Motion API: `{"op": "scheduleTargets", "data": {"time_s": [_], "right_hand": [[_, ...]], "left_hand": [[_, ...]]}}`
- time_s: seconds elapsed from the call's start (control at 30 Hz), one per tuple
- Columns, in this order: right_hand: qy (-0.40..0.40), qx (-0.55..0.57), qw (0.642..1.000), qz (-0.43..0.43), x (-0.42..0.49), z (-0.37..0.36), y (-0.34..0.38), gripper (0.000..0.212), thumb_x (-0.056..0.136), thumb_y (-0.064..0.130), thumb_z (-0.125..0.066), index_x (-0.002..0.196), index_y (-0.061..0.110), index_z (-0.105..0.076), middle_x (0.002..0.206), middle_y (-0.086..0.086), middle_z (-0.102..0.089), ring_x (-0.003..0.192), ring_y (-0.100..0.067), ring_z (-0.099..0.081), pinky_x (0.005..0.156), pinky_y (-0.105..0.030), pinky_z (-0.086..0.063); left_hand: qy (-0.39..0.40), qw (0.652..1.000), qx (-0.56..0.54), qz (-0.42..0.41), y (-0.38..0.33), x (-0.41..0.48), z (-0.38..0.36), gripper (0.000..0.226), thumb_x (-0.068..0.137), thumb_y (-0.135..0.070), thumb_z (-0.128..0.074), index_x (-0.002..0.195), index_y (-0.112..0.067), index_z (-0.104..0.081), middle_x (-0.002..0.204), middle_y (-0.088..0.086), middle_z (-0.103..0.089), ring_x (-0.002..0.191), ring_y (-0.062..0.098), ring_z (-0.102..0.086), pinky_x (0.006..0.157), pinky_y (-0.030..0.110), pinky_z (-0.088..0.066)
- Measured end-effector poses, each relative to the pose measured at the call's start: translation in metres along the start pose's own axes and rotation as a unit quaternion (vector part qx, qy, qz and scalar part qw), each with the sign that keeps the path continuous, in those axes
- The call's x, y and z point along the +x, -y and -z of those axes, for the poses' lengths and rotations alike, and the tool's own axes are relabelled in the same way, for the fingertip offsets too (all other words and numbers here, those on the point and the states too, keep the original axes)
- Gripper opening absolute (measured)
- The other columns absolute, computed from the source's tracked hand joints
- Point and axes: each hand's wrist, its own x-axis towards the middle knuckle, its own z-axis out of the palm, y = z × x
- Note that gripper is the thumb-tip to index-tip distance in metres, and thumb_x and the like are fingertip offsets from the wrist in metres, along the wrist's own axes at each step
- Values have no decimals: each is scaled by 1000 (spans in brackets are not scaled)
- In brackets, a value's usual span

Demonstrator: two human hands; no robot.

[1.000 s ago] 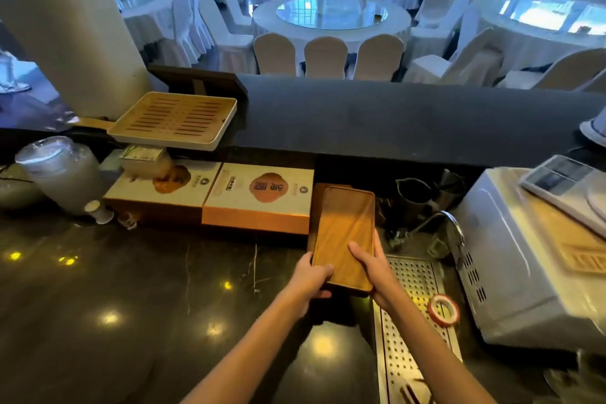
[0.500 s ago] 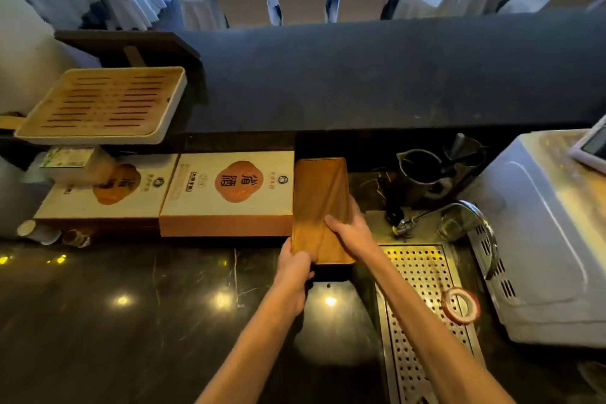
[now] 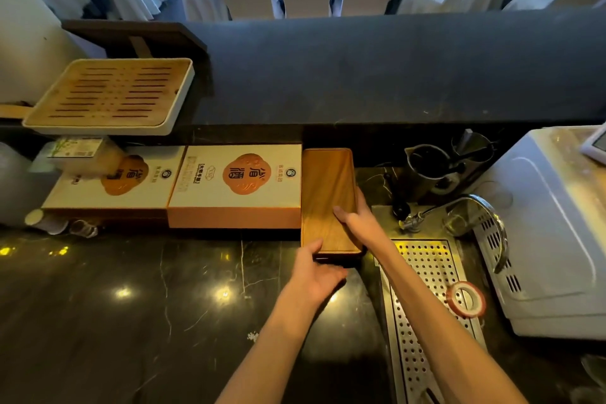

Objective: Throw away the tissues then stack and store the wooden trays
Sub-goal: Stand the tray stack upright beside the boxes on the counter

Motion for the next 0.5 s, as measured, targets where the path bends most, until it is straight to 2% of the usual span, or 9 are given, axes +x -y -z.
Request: {"op": "scheduleTargets", "data": {"time_s": [0.1, 0.2, 0.3, 0.4, 0.5], "right_hand": [[12, 26, 1000, 7, -3, 4, 2, 81, 92, 32, -63, 155, 25, -12, 151, -7, -39, 135, -30, -43, 112, -54, -35], [18, 101, 994, -22, -2, 6, 1, 72, 95, 29, -58, 154, 30, -17, 148, -6, -43, 133, -30, -45, 110, -54, -38], [-3, 114, 993, -29, 2, 1, -2, 74, 95, 27, -58, 155, 32, -14, 149, -5, -43, 134, -29, -44, 110, -56, -37], [-22, 126, 992, -12, 1, -5, -6, 69, 96, 30, -56, 154, 32, -19, 149, -4, -43, 133, -27, -45, 110, -55, -38], [-32, 145, 989, -6, 1, -9, -9, 68, 96, 34, -56, 154, 31, -19, 149, -4, -43, 132, -27, -46, 109, -54, -40]], "left_hand": [[21, 998, -58, -30, -2, 6, -5, 34, 95, -21, -50, 125, -5, -46, 122, 25, -56, 131, 47, -42, 114, 62, -24], [12, 995, -87, -45, -8, 12, -9, 42, 92, -17, -53, 131, -4, -46, 119, 25, -57, 128, 47, -44, 112, 62, -25], [14, 993, -105, -45, -11, 18, -10, 48, 89, -16, -57, 134, -4, -48, 125, 25, -58, 123, 46, -50, 112, 60, -29], [31, 995, -92, -26, -16, 23, -12, 45, 89, -24, -58, 128, -3, -50, 125, 27, -57, 120, 48, -50, 113, 61, -28], [-1, 998, -55, -34, -19, 27, -12, 43, 92, -31, -57, 126, -7, -47, 118, 25, -57, 117, 46, -48, 112, 62, -26]]}}
